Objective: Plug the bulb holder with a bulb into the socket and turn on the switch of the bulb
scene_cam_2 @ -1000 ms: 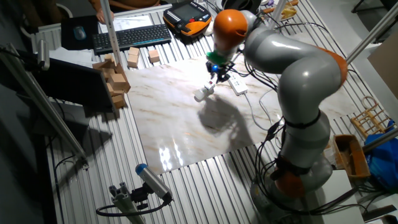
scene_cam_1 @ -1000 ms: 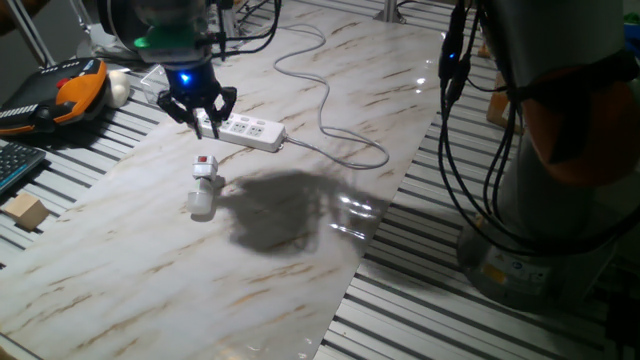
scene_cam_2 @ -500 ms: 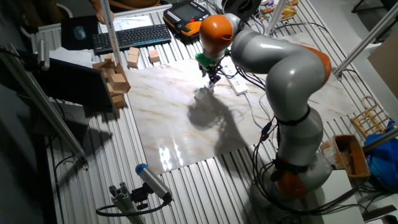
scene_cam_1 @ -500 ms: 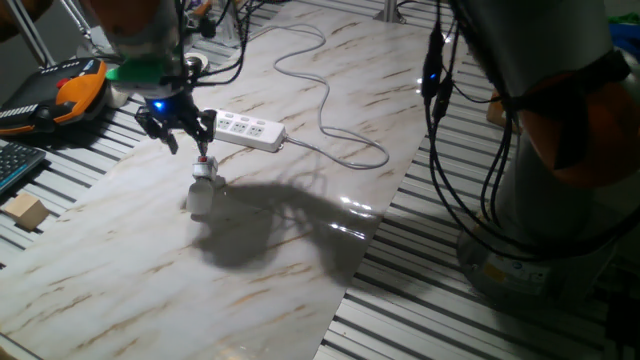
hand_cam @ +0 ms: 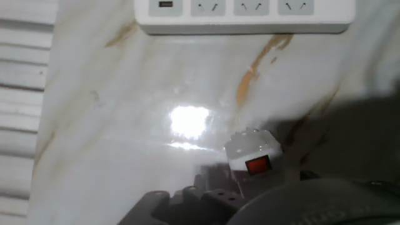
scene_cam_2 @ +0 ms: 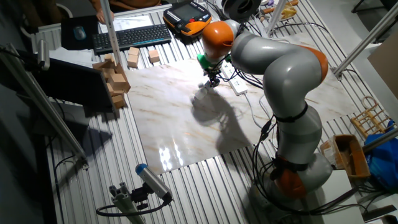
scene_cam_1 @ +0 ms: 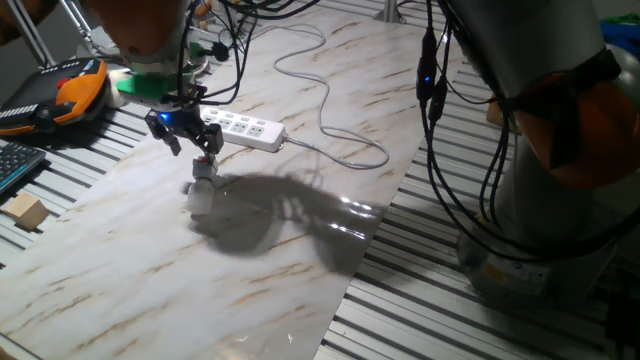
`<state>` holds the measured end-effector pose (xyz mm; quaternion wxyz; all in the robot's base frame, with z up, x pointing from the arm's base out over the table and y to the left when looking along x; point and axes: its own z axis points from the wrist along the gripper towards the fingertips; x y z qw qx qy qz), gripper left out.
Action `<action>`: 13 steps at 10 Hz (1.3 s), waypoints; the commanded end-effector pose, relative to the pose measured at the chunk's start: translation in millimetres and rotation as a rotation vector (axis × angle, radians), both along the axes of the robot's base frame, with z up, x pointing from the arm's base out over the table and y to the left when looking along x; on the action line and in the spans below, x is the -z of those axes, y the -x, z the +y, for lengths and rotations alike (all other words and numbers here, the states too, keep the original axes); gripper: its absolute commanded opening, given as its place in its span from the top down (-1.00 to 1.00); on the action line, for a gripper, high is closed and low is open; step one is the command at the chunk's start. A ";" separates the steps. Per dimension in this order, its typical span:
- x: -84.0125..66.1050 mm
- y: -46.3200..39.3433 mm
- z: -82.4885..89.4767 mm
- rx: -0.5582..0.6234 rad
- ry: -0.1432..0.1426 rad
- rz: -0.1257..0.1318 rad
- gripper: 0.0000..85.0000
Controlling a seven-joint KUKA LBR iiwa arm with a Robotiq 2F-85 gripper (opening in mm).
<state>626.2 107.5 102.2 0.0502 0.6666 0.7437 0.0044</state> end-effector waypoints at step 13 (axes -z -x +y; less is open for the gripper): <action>26.2 -3.0 4.2 -0.069 0.109 0.009 -0.60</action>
